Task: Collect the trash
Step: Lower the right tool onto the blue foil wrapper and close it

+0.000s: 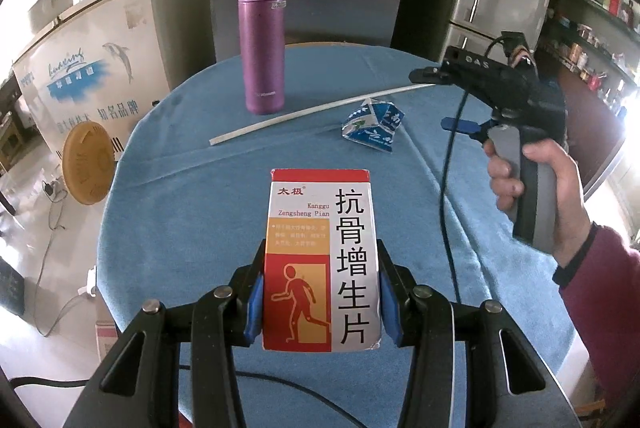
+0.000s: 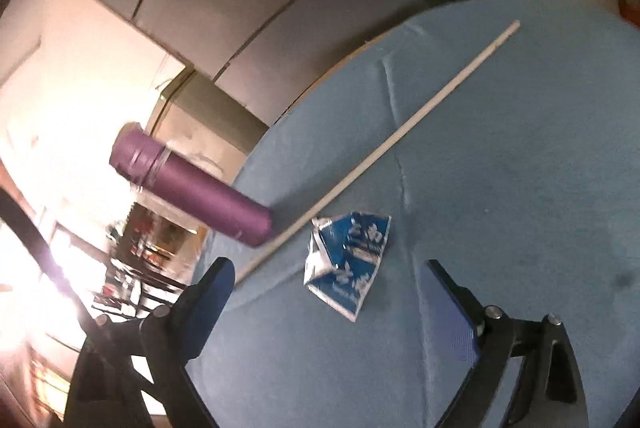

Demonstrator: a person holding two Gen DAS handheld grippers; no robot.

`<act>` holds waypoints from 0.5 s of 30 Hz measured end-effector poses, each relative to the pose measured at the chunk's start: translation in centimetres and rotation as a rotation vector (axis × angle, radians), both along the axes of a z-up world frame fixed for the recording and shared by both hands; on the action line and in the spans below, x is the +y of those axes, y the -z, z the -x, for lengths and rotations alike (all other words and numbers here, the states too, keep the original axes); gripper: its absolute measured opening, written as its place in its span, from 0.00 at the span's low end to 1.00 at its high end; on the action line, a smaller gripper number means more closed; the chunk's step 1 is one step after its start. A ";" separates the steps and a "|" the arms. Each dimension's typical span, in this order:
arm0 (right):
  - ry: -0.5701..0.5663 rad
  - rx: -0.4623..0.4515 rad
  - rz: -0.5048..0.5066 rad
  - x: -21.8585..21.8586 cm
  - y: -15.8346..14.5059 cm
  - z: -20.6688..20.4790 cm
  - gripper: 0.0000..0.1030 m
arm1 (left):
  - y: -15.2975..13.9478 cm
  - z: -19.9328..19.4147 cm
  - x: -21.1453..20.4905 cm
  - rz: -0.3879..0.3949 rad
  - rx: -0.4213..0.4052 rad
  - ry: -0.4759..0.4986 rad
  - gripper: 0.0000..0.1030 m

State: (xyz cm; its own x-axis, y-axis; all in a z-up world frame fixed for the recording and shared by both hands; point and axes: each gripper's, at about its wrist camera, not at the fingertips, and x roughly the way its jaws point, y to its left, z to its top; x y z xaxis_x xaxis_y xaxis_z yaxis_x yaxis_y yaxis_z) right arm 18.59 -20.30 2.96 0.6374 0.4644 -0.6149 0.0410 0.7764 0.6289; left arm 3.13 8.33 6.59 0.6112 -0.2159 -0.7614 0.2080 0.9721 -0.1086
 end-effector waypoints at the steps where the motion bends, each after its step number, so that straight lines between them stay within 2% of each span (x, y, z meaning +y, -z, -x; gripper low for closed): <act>1: 0.003 0.019 -0.010 0.2 0.4 -0.8 0.93 | 0.1 -0.3 0.1 0.000 0.004 -0.003 0.47; 3: 0.009 0.030 -0.013 0.9 0.8 -2.0 0.93 | 0.3 -0.7 0.2 0.008 0.014 -0.004 0.47; 9: 0.042 0.070 0.107 4.5 2.5 -5.2 0.93 | 0.7 -1.6 0.3 0.021 0.019 0.006 0.47; 15: 0.079 0.090 0.275 7.1 3.7 -6.3 0.89 | 1.0 -2.0 0.4 0.030 0.025 0.014 0.47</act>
State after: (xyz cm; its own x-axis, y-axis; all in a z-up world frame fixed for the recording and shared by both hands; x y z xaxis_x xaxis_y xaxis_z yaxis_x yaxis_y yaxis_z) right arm 24.90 -13.24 -0.76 0.6024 0.2239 -0.7662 0.1538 0.9093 0.3867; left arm 5.15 8.77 5.61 0.5888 -0.2478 -0.7694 0.2187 0.9652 -0.1435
